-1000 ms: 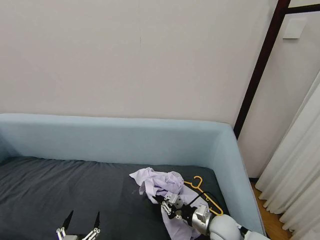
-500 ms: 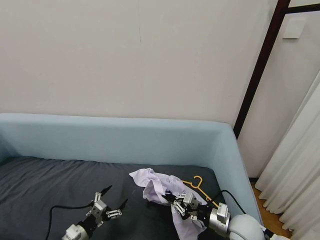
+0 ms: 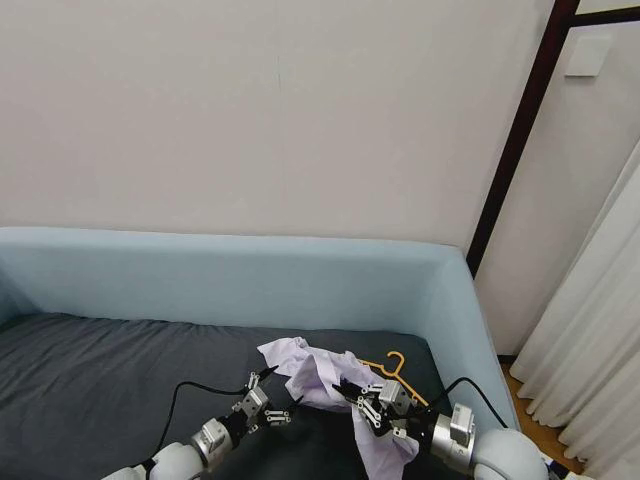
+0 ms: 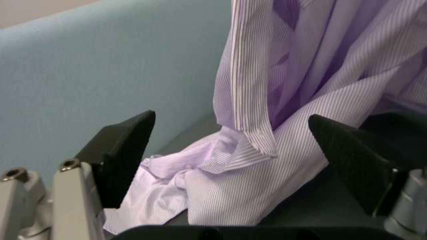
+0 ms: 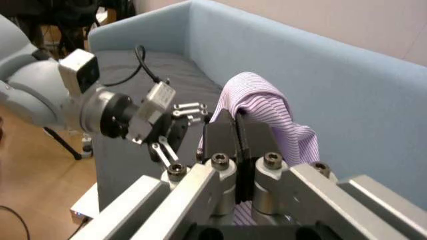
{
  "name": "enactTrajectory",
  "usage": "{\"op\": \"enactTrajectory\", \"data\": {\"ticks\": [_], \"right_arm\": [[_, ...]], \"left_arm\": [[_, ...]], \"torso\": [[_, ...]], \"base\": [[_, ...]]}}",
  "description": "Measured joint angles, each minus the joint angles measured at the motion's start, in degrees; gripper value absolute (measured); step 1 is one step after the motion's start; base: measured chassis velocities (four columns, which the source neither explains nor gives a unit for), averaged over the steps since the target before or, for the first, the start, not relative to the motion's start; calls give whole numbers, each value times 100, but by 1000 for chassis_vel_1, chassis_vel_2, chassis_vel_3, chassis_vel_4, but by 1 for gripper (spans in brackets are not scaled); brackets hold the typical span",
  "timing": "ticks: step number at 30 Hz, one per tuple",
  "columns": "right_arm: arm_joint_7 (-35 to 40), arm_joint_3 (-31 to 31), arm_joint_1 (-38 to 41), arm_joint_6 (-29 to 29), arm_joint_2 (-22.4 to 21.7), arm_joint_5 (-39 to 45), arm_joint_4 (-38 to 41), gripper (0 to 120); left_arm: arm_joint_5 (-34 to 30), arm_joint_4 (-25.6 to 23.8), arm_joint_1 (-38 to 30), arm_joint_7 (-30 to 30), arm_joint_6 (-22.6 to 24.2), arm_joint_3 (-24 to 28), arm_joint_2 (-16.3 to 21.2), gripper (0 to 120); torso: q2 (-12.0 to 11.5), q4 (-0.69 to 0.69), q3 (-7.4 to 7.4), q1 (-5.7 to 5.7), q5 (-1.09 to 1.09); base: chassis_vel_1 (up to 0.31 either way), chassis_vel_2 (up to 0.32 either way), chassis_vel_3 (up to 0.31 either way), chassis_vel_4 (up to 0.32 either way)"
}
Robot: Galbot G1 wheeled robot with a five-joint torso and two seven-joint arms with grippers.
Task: Pick up the clothes from the sofa and hang them on the clothes hanger.
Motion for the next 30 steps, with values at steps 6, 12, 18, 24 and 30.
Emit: {"op": "enactTrajectory", "data": {"ticks": [6, 12, 18, 24, 30], "right_arm": [[10, -23, -6, -31, 17, 8, 71, 0], [11, 37, -132, -31, -1, -6, 96, 0], [13, 97, -208, -12, 2, -24, 30, 0], [11, 137, -246, 17, -40, -23, 34, 0], [38, 256, -261, 15, -31, 92, 3, 0]], "left_arm": [[59, 217, -50, -14, 0, 43, -225, 74], [99, 403, -104, -59, -13, 95, -392, 45], [259, 394, -75, -169, 9, 16, -430, 27], [276, 348, -105, -211, 17, -47, -468, 3], [296, 96, -42, -328, 48, -152, -377, 0]], "torso": [[0, 0, 0, 0, -1], [1, -1, 0, 0, -1], [1, 0, 0, 0, 0], [0, -1, 0, 0, -1], [0, 0, 0, 0, -2]], "base": [[0, 0, 0, 0], [0, 0, 0, 0], [0, 0, 0, 0], [0, 0, 0, 0], [0, 0, 0, 0]]}}
